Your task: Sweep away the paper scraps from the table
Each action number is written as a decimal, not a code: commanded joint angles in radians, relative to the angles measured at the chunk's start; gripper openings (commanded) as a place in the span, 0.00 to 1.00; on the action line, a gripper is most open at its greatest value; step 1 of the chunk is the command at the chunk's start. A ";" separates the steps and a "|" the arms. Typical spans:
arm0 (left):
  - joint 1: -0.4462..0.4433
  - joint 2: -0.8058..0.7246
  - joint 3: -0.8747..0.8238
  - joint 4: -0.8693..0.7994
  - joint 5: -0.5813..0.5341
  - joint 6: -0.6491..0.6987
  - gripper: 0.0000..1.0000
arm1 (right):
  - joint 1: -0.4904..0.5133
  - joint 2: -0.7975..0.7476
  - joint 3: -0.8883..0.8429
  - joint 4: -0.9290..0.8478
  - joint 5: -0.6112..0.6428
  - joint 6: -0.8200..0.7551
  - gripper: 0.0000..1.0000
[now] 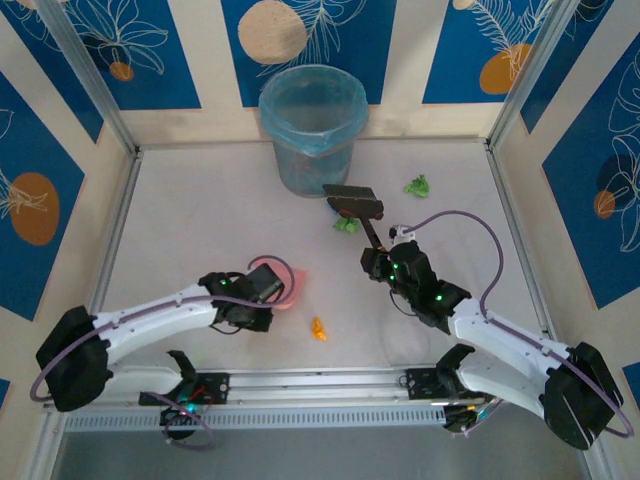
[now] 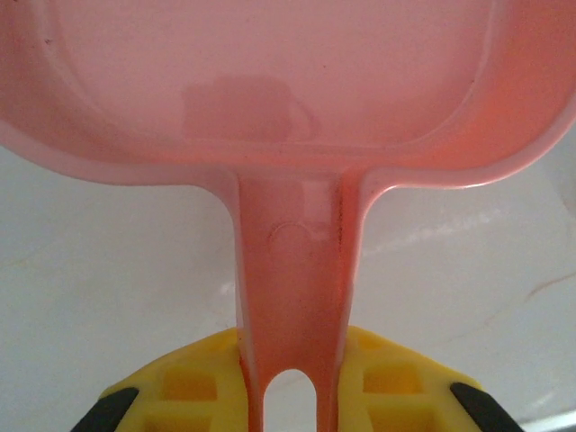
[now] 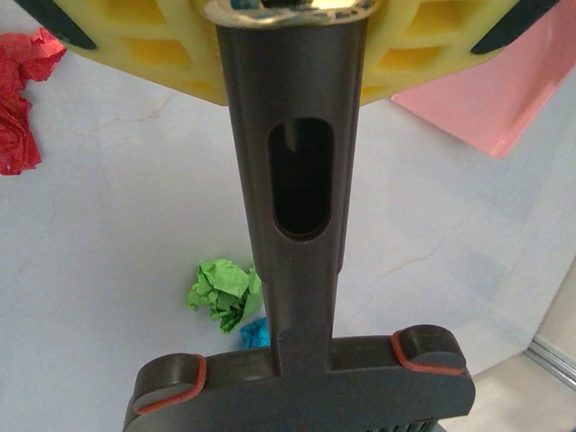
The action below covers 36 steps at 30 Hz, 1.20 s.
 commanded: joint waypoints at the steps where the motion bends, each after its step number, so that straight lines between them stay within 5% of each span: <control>1: -0.004 0.034 -0.016 0.065 -0.072 0.047 0.00 | 0.000 0.027 0.041 0.036 0.003 -0.002 0.00; 9: 0.042 0.171 -0.025 0.208 0.017 0.109 0.11 | 0.002 0.061 0.062 0.028 0.013 -0.014 0.00; 22: 0.029 0.056 -0.150 0.380 -0.015 0.113 0.61 | 0.002 0.111 0.084 0.025 0.028 -0.034 0.00; 29: -0.084 -0.139 -0.310 0.538 -0.184 0.089 0.66 | 0.003 0.125 0.089 0.025 0.020 -0.036 0.00; 36: -0.204 -0.206 -0.419 0.667 -0.398 0.045 0.60 | 0.003 0.133 0.095 0.021 0.012 -0.036 0.00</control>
